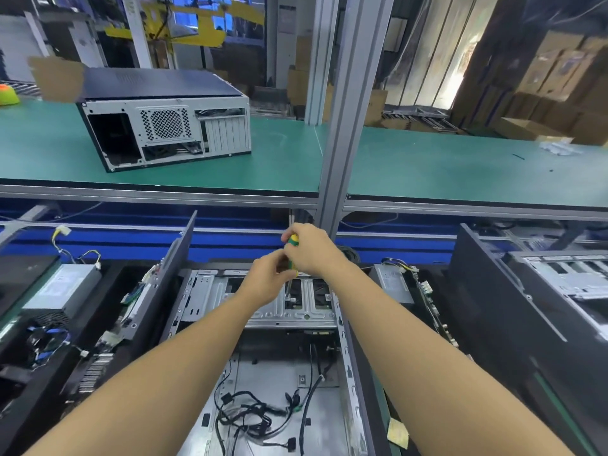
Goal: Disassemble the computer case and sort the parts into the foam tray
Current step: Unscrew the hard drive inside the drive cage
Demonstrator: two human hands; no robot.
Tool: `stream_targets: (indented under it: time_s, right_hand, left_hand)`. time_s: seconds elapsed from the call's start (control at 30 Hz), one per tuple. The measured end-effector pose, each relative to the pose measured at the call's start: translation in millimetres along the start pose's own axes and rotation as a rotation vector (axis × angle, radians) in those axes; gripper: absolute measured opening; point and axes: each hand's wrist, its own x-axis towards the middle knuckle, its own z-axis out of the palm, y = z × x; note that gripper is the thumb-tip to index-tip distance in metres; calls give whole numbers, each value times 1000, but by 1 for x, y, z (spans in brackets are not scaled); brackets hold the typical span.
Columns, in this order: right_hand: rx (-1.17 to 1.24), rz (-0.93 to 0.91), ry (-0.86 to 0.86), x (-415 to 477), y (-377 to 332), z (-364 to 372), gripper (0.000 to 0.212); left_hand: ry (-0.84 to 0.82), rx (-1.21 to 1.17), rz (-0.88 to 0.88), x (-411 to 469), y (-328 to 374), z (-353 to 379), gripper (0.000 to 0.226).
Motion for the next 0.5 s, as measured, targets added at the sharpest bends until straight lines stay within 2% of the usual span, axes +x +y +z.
stream_targets:
  time_s: [0.1,0.17,0.27,0.37,0.5]
  right_hand:
    - [-95,-7,76,2,5,-2,48]
    - [-212,-7,110,5,5,-1,42]
    - [-280,-75,86,10,2,2,26]
    - [-154,-161,-21,11,3,-3,36]
    - [-20,-177,-163,13,6,-10,50]
  left_hand:
    - [116,58,-35,-1,5,7,24]
    - [135,74,-48,-1,7,11,28]
    - [76,23,-19,0,5,6,27]
    - [-54,-65,-8,1,-1,-7,26]
    - [-35,-46,-9,2,-2,-11,22]
